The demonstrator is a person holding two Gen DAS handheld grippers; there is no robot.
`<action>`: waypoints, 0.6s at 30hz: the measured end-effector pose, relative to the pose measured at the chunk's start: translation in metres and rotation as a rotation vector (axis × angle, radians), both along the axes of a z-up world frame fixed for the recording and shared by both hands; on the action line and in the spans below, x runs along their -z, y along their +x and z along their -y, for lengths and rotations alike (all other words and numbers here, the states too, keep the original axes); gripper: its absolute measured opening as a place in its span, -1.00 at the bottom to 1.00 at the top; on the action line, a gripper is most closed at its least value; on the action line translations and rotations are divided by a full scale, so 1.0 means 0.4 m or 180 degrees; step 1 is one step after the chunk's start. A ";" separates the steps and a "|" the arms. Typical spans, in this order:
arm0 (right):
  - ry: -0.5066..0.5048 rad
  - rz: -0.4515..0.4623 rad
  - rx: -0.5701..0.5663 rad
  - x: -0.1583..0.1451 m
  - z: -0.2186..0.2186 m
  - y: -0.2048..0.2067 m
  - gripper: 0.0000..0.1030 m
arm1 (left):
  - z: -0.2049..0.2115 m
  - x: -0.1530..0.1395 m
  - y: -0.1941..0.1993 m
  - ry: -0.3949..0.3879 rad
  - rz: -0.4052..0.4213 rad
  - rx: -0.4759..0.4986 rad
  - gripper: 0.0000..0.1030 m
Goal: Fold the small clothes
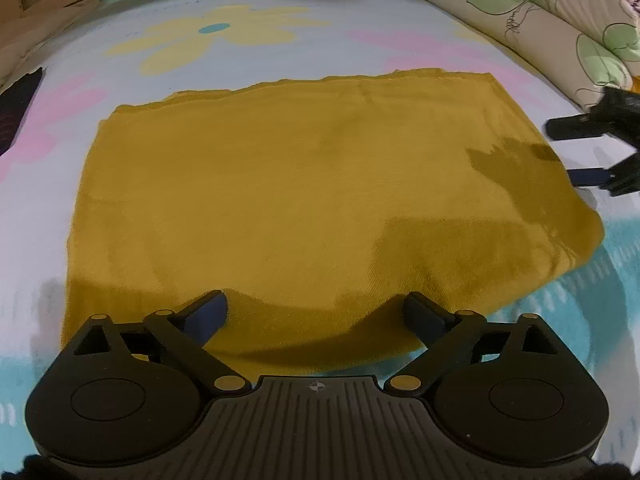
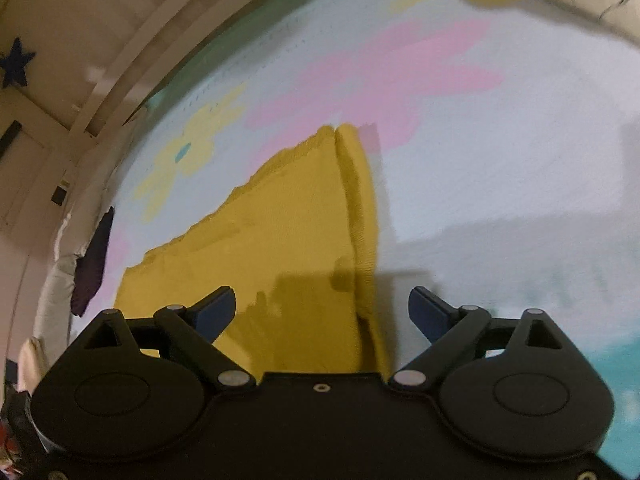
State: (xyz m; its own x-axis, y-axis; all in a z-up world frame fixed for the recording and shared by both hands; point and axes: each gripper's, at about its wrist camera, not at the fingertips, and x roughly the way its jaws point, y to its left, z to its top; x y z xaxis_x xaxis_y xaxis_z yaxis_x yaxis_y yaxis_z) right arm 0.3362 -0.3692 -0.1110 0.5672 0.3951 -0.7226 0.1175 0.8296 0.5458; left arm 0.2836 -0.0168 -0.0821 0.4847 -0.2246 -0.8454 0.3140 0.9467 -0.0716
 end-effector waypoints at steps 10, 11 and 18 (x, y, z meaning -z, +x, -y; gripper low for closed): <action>0.0216 0.0290 -0.0178 0.018 -0.035 0.040 1.00 | 0.007 -0.021 0.030 -0.0165 0.0082 -0.0145 0.66; 0.0225 0.0305 -0.0193 0.019 -0.035 0.043 1.00 | 0.007 -0.030 0.037 -0.0202 0.0100 -0.0169 0.65; 0.0192 0.0298 -0.0374 0.014 -0.035 0.050 1.00 | 0.025 -0.072 0.147 -0.0265 0.0216 -0.0401 0.65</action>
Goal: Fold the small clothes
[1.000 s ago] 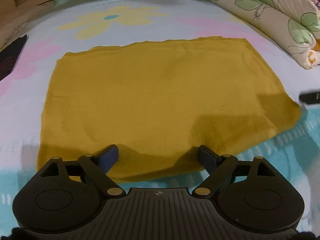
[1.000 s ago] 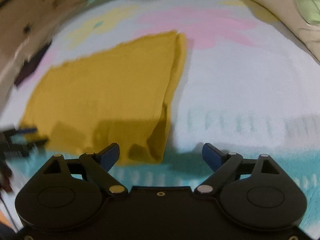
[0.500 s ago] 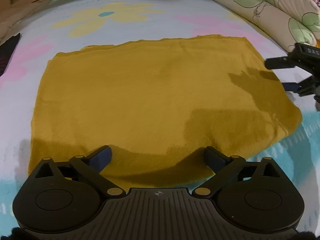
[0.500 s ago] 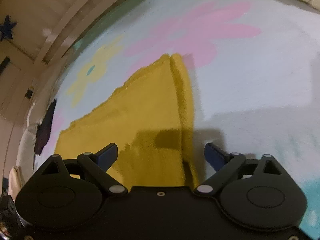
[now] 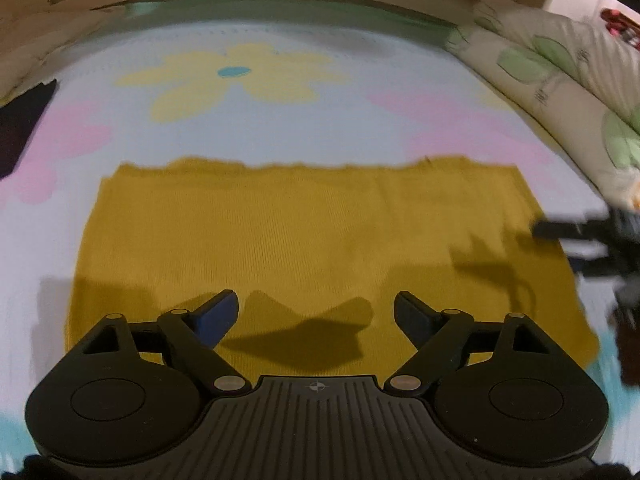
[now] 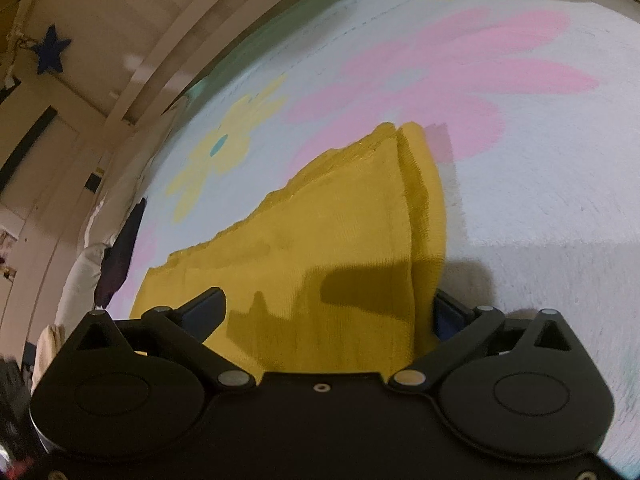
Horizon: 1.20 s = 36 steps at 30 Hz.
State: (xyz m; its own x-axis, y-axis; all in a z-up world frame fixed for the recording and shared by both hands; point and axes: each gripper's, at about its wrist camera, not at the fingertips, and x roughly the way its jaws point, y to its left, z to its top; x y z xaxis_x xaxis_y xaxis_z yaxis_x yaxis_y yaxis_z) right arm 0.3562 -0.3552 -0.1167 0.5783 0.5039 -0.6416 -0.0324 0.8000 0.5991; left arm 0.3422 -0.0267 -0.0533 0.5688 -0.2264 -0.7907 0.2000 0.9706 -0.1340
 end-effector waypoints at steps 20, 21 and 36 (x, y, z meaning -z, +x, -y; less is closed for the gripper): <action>0.0115 0.0017 -0.0107 0.008 0.023 0.002 1.00 | 0.091 0.038 0.196 0.0334 -0.0313 -0.0395 0.39; 0.0118 0.0014 -0.0105 0.007 0.024 0.002 1.00 | 0.089 0.031 0.181 0.0308 -0.0309 -0.0407 0.38; 0.0133 -0.0014 -0.0146 0.001 0.028 -0.010 1.00 | 0.098 0.039 -0.048 0.0340 -0.0403 0.0052 0.39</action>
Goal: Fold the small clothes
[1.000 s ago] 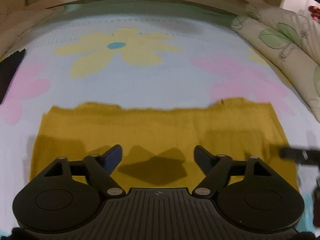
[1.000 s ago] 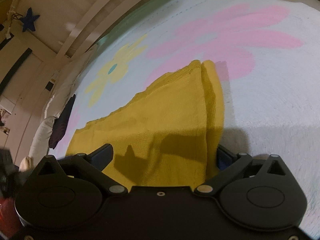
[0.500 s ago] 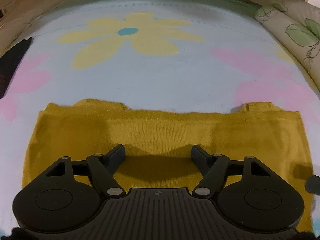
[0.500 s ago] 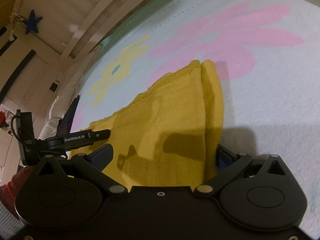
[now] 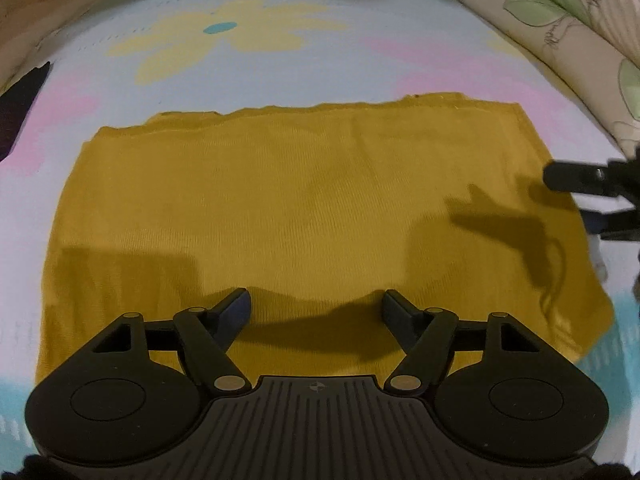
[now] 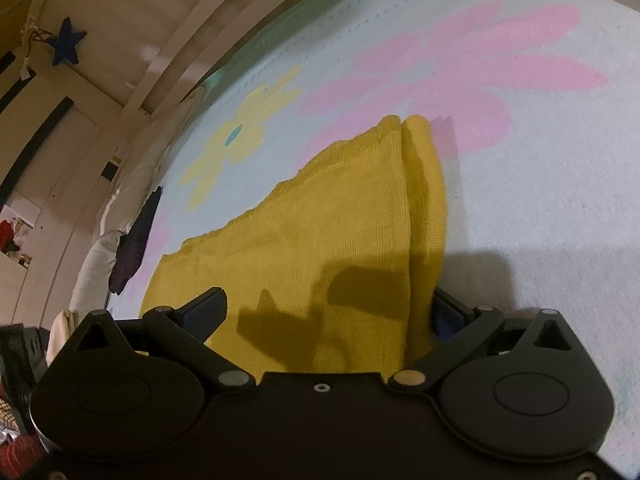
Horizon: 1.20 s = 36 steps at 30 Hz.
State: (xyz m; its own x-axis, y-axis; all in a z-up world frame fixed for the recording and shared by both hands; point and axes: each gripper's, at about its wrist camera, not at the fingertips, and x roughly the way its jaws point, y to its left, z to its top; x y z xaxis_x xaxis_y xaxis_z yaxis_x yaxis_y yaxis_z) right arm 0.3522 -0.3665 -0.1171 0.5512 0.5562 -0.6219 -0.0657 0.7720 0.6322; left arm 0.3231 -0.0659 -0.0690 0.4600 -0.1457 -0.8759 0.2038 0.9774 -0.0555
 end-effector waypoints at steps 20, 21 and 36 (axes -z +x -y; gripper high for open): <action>-0.0128 -0.0104 0.0110 -0.002 0.017 0.001 0.01 | -0.075 -0.022 0.010 -0.0395 0.0062 -0.0242 0.37; -0.0079 -0.0153 0.0114 0.003 0.024 0.002 -0.41 | -0.085 -0.023 0.015 -0.0438 0.0059 -0.0271 0.37; -0.0326 -0.0055 0.0086 -0.094 -0.076 -0.001 -0.50 | -0.060 -0.007 0.098 -0.0345 0.0119 -0.0194 0.38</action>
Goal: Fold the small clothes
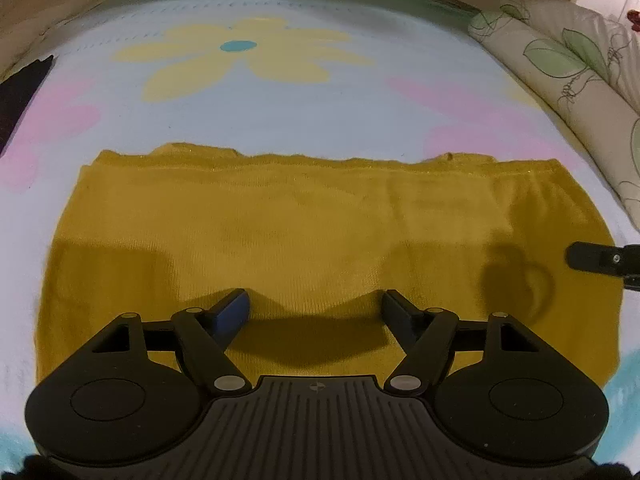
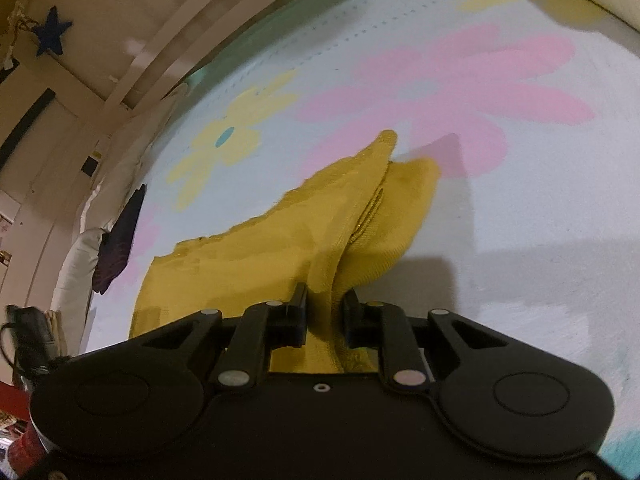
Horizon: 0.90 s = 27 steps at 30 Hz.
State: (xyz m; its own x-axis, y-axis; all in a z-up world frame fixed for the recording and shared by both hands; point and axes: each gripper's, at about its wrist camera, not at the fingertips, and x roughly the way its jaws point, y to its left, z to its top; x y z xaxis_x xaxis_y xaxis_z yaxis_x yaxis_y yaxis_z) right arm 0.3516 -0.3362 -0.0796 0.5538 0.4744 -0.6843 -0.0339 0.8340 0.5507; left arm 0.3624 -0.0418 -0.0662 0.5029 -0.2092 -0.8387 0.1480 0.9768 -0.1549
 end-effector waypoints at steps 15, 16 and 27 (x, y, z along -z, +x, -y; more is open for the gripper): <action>0.0480 0.0135 -0.0228 -0.051 -0.199 0.022 -0.52 | -0.305 -0.099 0.006 -0.0491 0.0157 -0.0746 0.38; 0.0520 0.0134 -0.0244 -0.050 -0.214 0.024 -0.51 | -0.325 -0.106 0.003 -0.0462 0.0183 -0.0766 0.38; 0.0972 -0.0025 -0.0320 -0.018 -0.345 0.040 -0.52 | -0.469 -0.112 -0.005 -0.0392 0.0176 -0.1076 0.38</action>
State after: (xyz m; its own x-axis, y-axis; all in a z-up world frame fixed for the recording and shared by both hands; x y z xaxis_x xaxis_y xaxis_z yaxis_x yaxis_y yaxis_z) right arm 0.3677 -0.1981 -0.0722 0.4891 0.7106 -0.5059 -0.1025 0.6228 0.7756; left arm 0.3604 0.1459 -0.0215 0.6047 -0.1210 -0.7872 -0.1687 0.9465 -0.2751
